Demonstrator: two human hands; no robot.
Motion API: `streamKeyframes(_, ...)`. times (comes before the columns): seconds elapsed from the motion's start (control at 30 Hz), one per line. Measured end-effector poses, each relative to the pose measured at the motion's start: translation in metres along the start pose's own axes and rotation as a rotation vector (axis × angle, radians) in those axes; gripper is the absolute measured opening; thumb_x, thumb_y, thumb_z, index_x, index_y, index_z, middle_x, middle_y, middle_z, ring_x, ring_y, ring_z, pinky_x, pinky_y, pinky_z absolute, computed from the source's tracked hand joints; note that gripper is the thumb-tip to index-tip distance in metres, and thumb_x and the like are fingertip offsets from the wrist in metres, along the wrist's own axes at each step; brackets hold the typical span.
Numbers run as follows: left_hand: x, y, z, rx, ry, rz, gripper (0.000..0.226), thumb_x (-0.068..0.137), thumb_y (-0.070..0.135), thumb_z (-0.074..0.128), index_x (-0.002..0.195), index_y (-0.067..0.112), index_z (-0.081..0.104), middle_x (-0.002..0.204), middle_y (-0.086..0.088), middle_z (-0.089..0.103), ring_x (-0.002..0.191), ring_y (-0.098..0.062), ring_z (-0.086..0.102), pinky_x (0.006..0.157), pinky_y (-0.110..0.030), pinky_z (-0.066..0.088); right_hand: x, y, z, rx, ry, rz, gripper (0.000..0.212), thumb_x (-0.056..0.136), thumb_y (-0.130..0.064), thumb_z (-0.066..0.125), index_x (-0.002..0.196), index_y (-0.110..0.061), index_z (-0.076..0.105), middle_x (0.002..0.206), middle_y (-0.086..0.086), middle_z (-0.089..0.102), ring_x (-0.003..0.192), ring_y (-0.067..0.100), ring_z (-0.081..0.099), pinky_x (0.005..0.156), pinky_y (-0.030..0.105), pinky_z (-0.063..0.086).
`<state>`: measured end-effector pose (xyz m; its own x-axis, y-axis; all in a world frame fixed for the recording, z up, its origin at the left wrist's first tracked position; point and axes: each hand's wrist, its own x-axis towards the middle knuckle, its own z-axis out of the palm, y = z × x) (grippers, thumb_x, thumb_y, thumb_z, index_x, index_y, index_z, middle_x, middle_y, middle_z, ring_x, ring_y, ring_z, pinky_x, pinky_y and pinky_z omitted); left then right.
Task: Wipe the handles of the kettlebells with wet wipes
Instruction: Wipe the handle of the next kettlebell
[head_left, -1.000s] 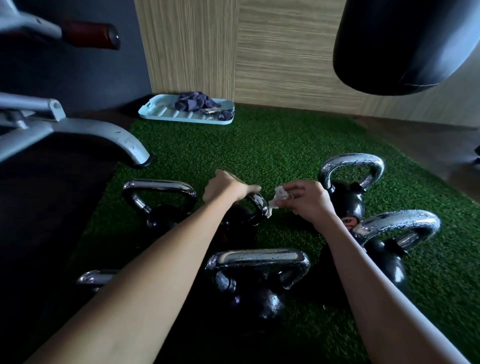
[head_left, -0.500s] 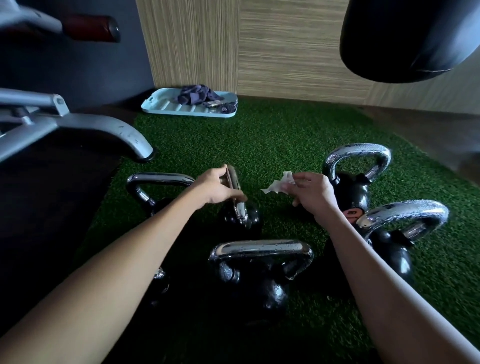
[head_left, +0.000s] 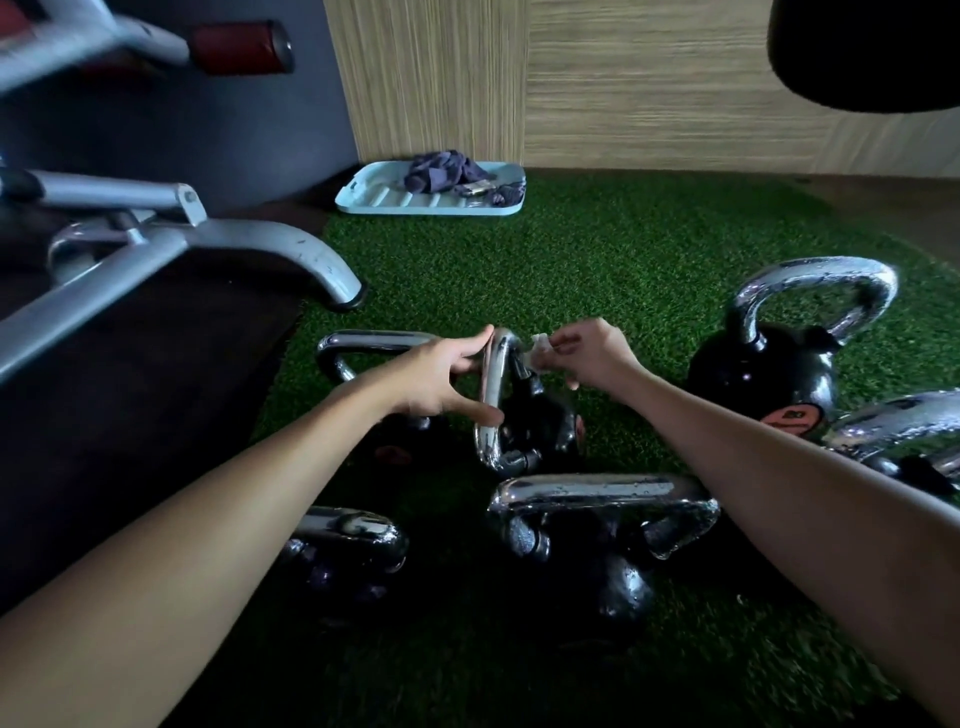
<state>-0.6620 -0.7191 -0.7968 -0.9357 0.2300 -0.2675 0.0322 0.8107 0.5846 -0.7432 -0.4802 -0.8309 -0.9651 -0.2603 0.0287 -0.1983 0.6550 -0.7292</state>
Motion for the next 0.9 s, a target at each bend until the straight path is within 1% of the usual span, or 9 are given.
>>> streamKeyframes(0.07,0.001,-0.001,0.001,-0.006,0.004,0.015,0.135,0.052,0.076,0.083,0.158,0.049,0.005,0.156,-0.001,0.043,0.147,-0.018,0.038,0.115,-0.04,0.037,0.002,0.001,0.001,-0.057,0.015,-0.034,0.046,0.071,-0.054,0.082,0.103,-0.02,0.079,0.072,-0.011,0.068,0.054,0.003,0.054,0.047,0.013,0.041)
streamKeyframes(0.13,0.002,-0.001,0.002,0.001,0.008,0.017,0.133,0.053,0.078,0.082,0.158,0.051,0.004,0.157,-0.001,0.043,0.147,-0.018,0.039,0.118,-0.046,0.036,0.001,0.004,0.002,-0.082,0.018,-0.048,0.045,0.074,-0.05,0.083,0.109,-0.022,0.078,0.073,-0.014,0.067,0.054,0.0,0.051,0.04,0.008,0.033)
streamKeyframes(0.23,0.003,0.0,0.002,0.028,0.006,0.022,0.131,0.056,0.077,0.08,0.158,0.051,0.003,0.157,0.0,0.043,0.144,-0.018,0.043,0.113,-0.042,0.041,0.0,0.006,0.002,-0.109,-0.039,-0.053,0.046,0.074,-0.047,0.081,0.111,-0.019,0.078,0.074,-0.012,0.069,0.044,-0.003,0.049,0.037,0.009,0.031)
streamKeyframes(0.33,0.001,-0.002,0.001,0.062,0.015,0.028,0.13,0.059,0.074,0.081,0.159,0.048,0.003,0.155,0.001,0.044,0.14,-0.017,0.047,0.104,-0.038,0.047,0.0,-0.006,0.001,-0.098,-0.057,-0.127,0.062,0.062,-0.063,0.068,0.102,-0.017,0.079,0.07,-0.006,0.069,0.046,0.005,0.049,0.04,0.017,0.034)
streamKeyframes(0.47,-0.002,-0.007,0.0,0.082,0.042,0.043,0.134,0.054,0.077,0.081,0.16,0.045,0.006,0.152,0.006,0.048,0.141,-0.014,0.046,0.096,-0.031,0.047,0.006,-0.019,0.002,-0.102,0.022,-0.141,0.033,0.073,-0.055,0.075,0.087,-0.025,0.075,0.067,-0.006,0.068,0.048,0.009,0.051,0.04,0.02,0.039)
streamKeyframes(0.57,0.001,-0.007,0.002,0.083,0.059,0.043,0.127,0.063,0.068,0.083,0.161,0.042,0.006,0.153,0.004,0.048,0.144,-0.014,0.041,0.098,-0.03,0.041,0.002,-0.015,0.004,-0.191,0.011,-0.174,0.038,0.073,-0.051,0.079,0.089,-0.017,0.078,0.067,-0.009,0.067,0.048,0.006,0.054,0.037,0.015,0.039)
streamKeyframes(0.67,0.004,-0.005,0.002,0.09,0.06,0.04,0.124,0.067,0.064,0.084,0.161,0.041,0.006,0.153,0.001,0.047,0.144,-0.016,0.042,0.099,-0.029,0.039,-0.003,-0.014,0.003,-0.212,-0.038,-0.135,0.029,0.076,-0.042,0.082,0.088,-0.016,0.078,0.062,-0.014,0.061,0.047,0.004,0.053,0.037,0.01,0.034)
streamKeyframes(0.8,0.008,0.001,-0.002,0.1,0.058,0.061,0.126,0.059,0.069,0.085,0.16,0.043,0.015,0.149,0.003,0.054,0.142,-0.013,0.045,0.111,-0.036,0.042,-0.003,-0.032,-0.004,-0.072,0.095,-0.193,0.019,0.082,-0.035,0.081,0.085,-0.017,0.078,0.066,-0.005,0.07,0.046,0.008,0.063,0.043,0.022,0.051)
streamKeyframes(0.9,0.009,0.003,-0.004,0.107,0.058,0.078,0.12,0.055,0.074,0.083,0.156,0.051,0.022,0.146,0.005,0.058,0.138,-0.011,0.05,0.111,-0.041,0.045,-0.007,-0.04,-0.002,-0.106,0.162,-0.253,0.022,0.083,-0.034,0.082,0.093,-0.015,0.08,0.078,0.0,0.076,0.058,0.021,0.07,0.055,0.041,0.059)
